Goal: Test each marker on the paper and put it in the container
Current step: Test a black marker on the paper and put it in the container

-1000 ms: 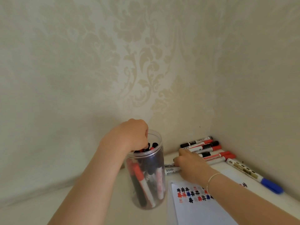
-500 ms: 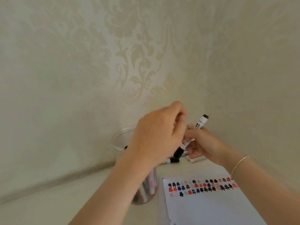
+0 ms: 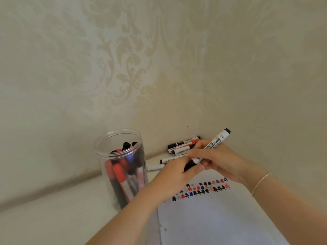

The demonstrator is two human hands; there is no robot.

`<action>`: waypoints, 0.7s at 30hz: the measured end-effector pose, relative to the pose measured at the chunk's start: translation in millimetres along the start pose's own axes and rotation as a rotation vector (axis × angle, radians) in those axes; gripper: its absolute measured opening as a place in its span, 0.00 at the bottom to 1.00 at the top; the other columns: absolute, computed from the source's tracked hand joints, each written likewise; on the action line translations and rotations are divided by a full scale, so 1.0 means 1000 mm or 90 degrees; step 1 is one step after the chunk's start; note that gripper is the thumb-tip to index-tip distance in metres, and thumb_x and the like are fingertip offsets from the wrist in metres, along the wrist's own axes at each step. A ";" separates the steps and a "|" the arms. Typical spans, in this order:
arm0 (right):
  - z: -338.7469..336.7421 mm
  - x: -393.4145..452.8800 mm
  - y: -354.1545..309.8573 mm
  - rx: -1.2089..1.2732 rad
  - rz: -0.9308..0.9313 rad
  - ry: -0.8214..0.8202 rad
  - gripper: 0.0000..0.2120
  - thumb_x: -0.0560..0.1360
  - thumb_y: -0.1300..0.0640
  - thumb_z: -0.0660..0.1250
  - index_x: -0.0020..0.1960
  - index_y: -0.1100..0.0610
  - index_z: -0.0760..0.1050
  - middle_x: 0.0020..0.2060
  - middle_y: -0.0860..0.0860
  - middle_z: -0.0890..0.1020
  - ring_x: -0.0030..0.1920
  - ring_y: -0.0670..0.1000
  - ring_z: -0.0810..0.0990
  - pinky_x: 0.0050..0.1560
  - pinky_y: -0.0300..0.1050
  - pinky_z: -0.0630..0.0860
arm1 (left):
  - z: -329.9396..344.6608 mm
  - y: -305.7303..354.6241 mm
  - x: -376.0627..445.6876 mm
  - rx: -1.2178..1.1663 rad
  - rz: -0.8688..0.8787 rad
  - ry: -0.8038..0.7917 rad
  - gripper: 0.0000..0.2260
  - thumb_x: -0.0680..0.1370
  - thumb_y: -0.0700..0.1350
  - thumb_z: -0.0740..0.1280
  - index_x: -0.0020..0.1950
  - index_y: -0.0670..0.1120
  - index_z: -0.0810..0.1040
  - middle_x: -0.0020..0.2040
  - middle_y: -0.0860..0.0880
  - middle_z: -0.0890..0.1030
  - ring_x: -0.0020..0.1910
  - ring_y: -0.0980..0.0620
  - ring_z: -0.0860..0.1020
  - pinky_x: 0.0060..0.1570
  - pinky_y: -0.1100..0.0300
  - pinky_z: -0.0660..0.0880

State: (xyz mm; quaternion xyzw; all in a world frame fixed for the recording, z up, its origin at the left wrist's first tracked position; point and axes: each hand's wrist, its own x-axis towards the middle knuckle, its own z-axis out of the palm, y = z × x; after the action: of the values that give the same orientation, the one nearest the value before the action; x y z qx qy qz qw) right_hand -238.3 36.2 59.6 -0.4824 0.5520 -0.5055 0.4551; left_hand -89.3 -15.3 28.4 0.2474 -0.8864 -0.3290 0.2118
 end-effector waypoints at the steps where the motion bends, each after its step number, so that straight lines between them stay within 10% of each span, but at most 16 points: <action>1: -0.001 -0.002 -0.001 -0.030 -0.008 -0.003 0.08 0.69 0.62 0.74 0.39 0.63 0.75 0.29 0.57 0.74 0.26 0.48 0.71 0.28 0.37 0.69 | 0.002 0.000 0.000 -0.016 0.005 -0.010 0.06 0.80 0.59 0.58 0.45 0.63 0.72 0.34 0.55 0.74 0.32 0.57 0.74 0.37 0.54 0.76; 6: -0.004 -0.008 -0.004 -0.101 -0.063 -0.001 0.11 0.71 0.59 0.73 0.41 0.68 0.78 0.40 0.69 0.81 0.33 0.60 0.79 0.37 0.48 0.79 | 0.009 0.004 0.002 -0.130 -0.012 -0.026 0.07 0.82 0.52 0.56 0.46 0.57 0.71 0.38 0.56 0.75 0.29 0.63 0.72 0.34 0.67 0.70; 10: -0.009 -0.012 -0.010 -0.102 -0.063 -0.032 0.07 0.74 0.60 0.68 0.44 0.63 0.82 0.38 0.59 0.84 0.36 0.54 0.81 0.37 0.44 0.78 | 0.010 0.010 0.002 -0.130 -0.005 -0.016 0.12 0.82 0.53 0.56 0.40 0.57 0.70 0.31 0.59 0.70 0.27 0.66 0.71 0.31 0.72 0.65; 17: -0.019 -0.013 -0.013 -0.033 -0.025 -0.055 0.08 0.76 0.65 0.64 0.45 0.67 0.81 0.41 0.62 0.84 0.39 0.57 0.82 0.37 0.43 0.80 | 0.012 0.012 0.012 -0.189 -0.029 -0.007 0.25 0.79 0.56 0.61 0.22 0.53 0.68 0.19 0.54 0.64 0.20 0.57 0.60 0.28 0.62 0.61; 21: -0.032 -0.015 -0.011 0.014 -0.046 -0.008 0.10 0.75 0.63 0.67 0.46 0.71 0.79 0.42 0.66 0.83 0.38 0.58 0.82 0.38 0.43 0.81 | 0.011 0.004 0.013 -0.132 -0.049 -0.081 0.23 0.71 0.66 0.63 0.31 0.49 0.66 0.23 0.56 0.64 0.23 0.57 0.61 0.28 0.60 0.60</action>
State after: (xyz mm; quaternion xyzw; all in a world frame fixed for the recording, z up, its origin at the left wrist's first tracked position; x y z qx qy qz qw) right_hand -267.0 55.1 73.4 -0.5000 0.5257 -0.5247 0.4453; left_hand -106.4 -14.8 25.7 0.2368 -0.8490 -0.4421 0.1664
